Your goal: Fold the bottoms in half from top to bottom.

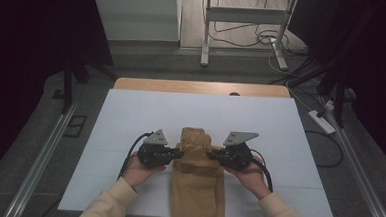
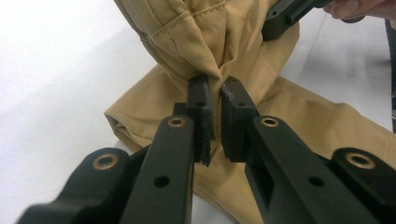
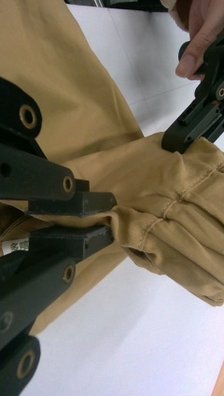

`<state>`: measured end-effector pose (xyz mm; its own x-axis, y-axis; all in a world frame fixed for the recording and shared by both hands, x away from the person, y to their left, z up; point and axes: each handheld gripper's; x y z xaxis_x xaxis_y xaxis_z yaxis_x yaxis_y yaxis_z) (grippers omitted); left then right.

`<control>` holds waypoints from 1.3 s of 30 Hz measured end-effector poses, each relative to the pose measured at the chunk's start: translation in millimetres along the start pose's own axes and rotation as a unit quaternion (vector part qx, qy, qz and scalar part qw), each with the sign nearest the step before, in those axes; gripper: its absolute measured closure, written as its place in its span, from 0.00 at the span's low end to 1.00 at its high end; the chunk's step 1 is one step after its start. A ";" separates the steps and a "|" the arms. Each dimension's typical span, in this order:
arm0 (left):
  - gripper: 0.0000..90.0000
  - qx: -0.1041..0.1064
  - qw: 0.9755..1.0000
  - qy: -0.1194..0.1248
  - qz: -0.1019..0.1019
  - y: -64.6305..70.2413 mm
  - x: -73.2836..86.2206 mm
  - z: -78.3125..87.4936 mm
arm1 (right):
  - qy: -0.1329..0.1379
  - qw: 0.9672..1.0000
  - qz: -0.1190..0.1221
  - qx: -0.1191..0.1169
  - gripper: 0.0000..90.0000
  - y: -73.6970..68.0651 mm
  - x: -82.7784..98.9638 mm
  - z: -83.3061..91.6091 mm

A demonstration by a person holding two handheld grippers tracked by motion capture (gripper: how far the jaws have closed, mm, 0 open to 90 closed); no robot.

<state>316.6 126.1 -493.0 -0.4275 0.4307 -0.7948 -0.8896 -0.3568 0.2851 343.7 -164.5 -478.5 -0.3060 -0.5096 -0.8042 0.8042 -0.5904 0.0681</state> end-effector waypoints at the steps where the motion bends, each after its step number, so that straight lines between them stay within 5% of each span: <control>1: 0.92 0.000 1.000 -0.002 0.000 0.5 0.9 -0.5 | -0.002 1.000 0.000 -0.001 0.92 -0.9 1.0 0.2; 39: 0.89 0.028 0.999 -0.022 0.006 15.6 20.5 -6.8 | -0.014 1.000 0.005 -0.014 0.92 -21.1 25.3 9.2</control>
<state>295.1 123.8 -508.5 -0.4435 0.4628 -0.7676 -0.8915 -0.3159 0.3246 314.3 -170.8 -494.9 -0.3124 -0.5328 -0.7865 0.8209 -0.5680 0.0587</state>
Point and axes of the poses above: each handheld gripper's, and its own axes: z roughly backward along the jaws, x roughly out of its underside, y roughly to its right, and after that the axes turned 13 degrees about x, right-handed
